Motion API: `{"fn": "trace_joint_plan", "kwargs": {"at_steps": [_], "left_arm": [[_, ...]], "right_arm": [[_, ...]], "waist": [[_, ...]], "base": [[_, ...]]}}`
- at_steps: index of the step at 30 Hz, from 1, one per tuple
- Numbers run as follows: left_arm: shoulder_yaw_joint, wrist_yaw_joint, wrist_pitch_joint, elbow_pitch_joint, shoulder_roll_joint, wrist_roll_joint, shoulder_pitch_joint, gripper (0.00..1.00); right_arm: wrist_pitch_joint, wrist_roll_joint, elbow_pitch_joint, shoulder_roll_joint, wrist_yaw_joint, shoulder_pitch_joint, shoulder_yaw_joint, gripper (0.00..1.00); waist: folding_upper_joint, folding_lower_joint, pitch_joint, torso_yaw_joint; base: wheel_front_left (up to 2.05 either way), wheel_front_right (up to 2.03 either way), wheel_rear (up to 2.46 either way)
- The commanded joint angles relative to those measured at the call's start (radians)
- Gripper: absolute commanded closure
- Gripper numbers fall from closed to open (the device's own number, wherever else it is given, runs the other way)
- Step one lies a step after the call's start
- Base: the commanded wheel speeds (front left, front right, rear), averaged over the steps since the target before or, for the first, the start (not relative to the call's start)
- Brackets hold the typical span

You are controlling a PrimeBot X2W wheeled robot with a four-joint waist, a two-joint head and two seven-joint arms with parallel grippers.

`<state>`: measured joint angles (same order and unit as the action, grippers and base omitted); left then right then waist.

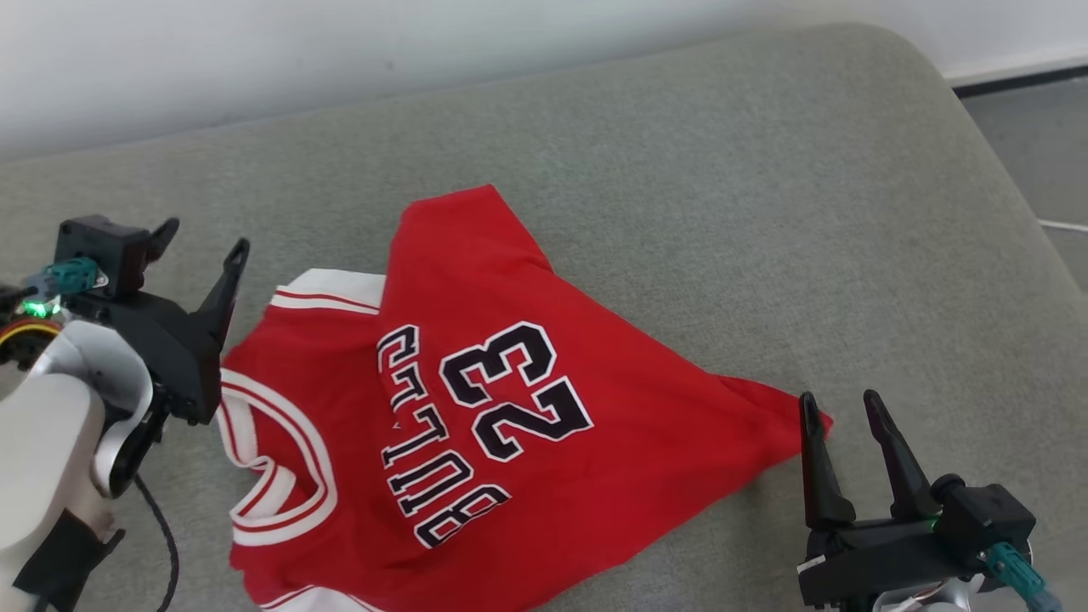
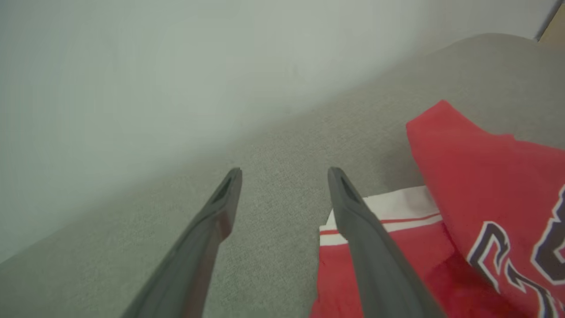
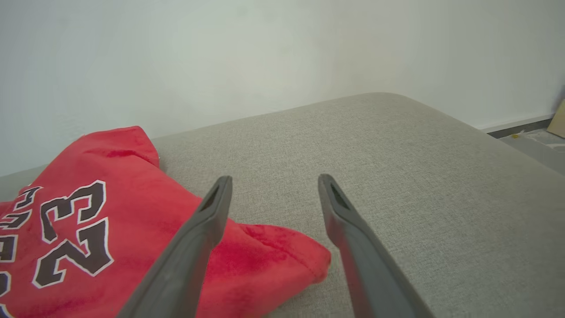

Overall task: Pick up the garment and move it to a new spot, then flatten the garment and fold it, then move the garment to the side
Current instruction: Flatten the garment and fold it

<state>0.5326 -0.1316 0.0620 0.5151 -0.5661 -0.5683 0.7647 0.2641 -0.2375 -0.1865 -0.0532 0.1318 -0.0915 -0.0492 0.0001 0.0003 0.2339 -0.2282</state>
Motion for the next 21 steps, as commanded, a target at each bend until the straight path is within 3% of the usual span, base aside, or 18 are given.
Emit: {"fn": "trace_joint_plan", "kwargs": {"at_steps": [1, 12, 19, 20, 21], "left_arm": [[0.003, 0.003, 0.01, 0.019, -0.006, -0.029, 0.011, 0.0], [0.176, 0.003, 0.108, 0.102, -0.018, -0.217, 0.039, 0.0], [0.305, 0.003, 0.216, 0.154, -0.034, -0.248, 0.062, 0.0], [0.321, 0.003, 0.224, 0.154, -0.034, -0.256, 0.066, 0.22], [0.335, 0.002, 0.227, 0.15, -0.034, -0.261, 0.076, 1.0]], "right_arm": [[0.0, -0.004, -0.001, 0.003, -0.002, -0.015, -0.001, 0.0], [0.0, -0.007, -0.001, 0.004, -0.002, -0.045, -0.003, 0.0], [0.0, -0.001, -0.003, 0.004, -0.002, -0.05, -0.007, 0.0], [0.0, 0.0, -0.004, 0.003, -0.002, -0.049, -0.007, 0.0], [0.0, 0.001, -0.003, 0.004, -0.002, -0.05, -0.006, 0.0]], "waist": [[-0.0001, -0.0003, 0.041, -0.042], [-0.0001, -0.0003, 0.074, -0.051], [-0.0001, -0.0003, 0.078, -0.053], [-0.0001, -0.0003, 0.078, -0.054], [-0.0001, -0.0003, 0.078, -0.054]], "base": [[0.0, 0.0, 0.0], [0.0, 0.0, 0.0], [0.0, 0.0, 0.0], [0.0, 0.0, 0.0], [0.0, 0.0, 0.0]]}}
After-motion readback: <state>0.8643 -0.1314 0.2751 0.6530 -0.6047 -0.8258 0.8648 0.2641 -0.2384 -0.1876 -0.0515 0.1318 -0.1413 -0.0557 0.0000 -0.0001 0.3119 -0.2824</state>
